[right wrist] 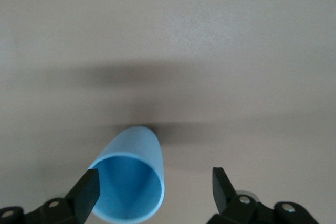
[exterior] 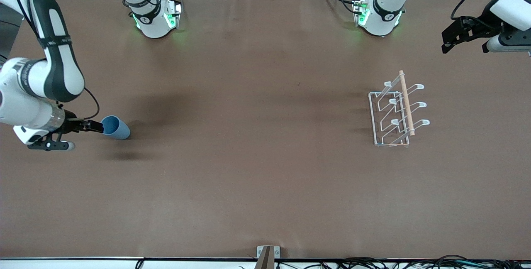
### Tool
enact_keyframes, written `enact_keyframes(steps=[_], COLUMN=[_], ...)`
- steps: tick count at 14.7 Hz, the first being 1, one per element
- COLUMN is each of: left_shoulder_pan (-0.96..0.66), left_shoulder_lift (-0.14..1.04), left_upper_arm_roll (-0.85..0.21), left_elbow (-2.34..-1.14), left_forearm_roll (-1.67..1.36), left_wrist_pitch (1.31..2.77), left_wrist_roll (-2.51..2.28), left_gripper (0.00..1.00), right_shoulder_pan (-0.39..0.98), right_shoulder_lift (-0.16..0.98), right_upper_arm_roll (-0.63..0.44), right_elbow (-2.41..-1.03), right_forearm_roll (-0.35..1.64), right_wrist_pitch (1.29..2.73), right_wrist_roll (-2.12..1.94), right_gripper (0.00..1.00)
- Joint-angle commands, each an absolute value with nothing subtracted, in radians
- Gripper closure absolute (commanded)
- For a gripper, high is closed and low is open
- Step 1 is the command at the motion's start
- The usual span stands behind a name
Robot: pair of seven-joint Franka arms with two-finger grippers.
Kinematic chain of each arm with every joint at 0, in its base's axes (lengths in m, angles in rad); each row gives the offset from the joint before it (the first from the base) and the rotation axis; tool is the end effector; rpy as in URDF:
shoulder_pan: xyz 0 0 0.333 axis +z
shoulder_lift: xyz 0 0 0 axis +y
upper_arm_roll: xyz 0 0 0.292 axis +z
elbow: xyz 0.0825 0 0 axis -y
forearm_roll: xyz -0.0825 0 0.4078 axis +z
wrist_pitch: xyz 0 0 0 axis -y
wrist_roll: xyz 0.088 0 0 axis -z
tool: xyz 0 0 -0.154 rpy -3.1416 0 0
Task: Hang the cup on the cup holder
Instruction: 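Close the right gripper on the blue cup's rim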
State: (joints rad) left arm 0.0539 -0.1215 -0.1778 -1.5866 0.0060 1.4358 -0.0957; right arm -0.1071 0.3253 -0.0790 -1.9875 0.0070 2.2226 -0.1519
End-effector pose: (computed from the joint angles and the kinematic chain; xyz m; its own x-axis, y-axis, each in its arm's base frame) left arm 0.5227 -0.0692 0.6004 0.9993 -0.0254 -0.0284 -0.0263 -0.9992 -0.0302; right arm 0.5913 -0.1115 0.2079 0.9952 -0.0358 -0.0910 -0.0354 -0.9994 0.0064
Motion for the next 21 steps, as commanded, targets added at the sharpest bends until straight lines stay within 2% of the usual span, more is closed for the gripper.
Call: enact_keyframes(steps=[1, 4, 5, 7, 8, 10, 21], left_shoulder_pan=[0.052, 0.049, 0.049, 0.054, 0.054, 0.054, 0.051], left_shoulder_lift=[-0.098, -0.094, -0.094, -0.094, -0.095, -0.094, -0.094], left_upper_arm_roll=[-0.181, -0.181, -0.181, -0.181, -0.181, -0.181, -0.184], left_elbow=[-1.546, -1.540, -1.540, -1.542, -1.542, -1.542, -1.540], left_forearm_roll=[0.000, 0.000, 0.000, -0.002, 0.000, 0.000, 0.000], left_wrist_pitch=[1.417, 1.417, 1.417, 1.417, 1.417, 1.417, 1.417], left_wrist_roll=[-0.090, -0.094, -0.091, -0.080, -0.083, -0.080, -0.083], left_gripper=[0.00, 0.00, 0.00, 0.00, 0.00, 0.00, 0.00], right_shoulder_pan=[-0.117, -0.117, -0.115, -0.115, -0.114, -0.110, -0.106], right_shoulder_lift=[0.311, 0.313, 0.316, 0.325, 0.327, 0.331, 0.289], right_upper_arm_roll=[-0.069, -0.069, -0.068, -0.067, -0.067, -0.066, -0.061], right_elbow=[-2.091, -2.111, -2.112, -2.111, -2.111, -2.111, -2.092], right_forearm_roll=[0.018, 0.018, 0.018, 0.018, 0.018, 0.018, 0.018], right_wrist_pitch=[2.310, 2.309, 2.310, 2.312, 2.312, 2.310, 2.296], right_wrist_roll=[-0.164, -0.164, -0.166, -0.169, -0.169, -0.169, -0.166], right_gripper=[0.09, 0.17, 0.28, 0.80, 0.93, 0.98, 0.98])
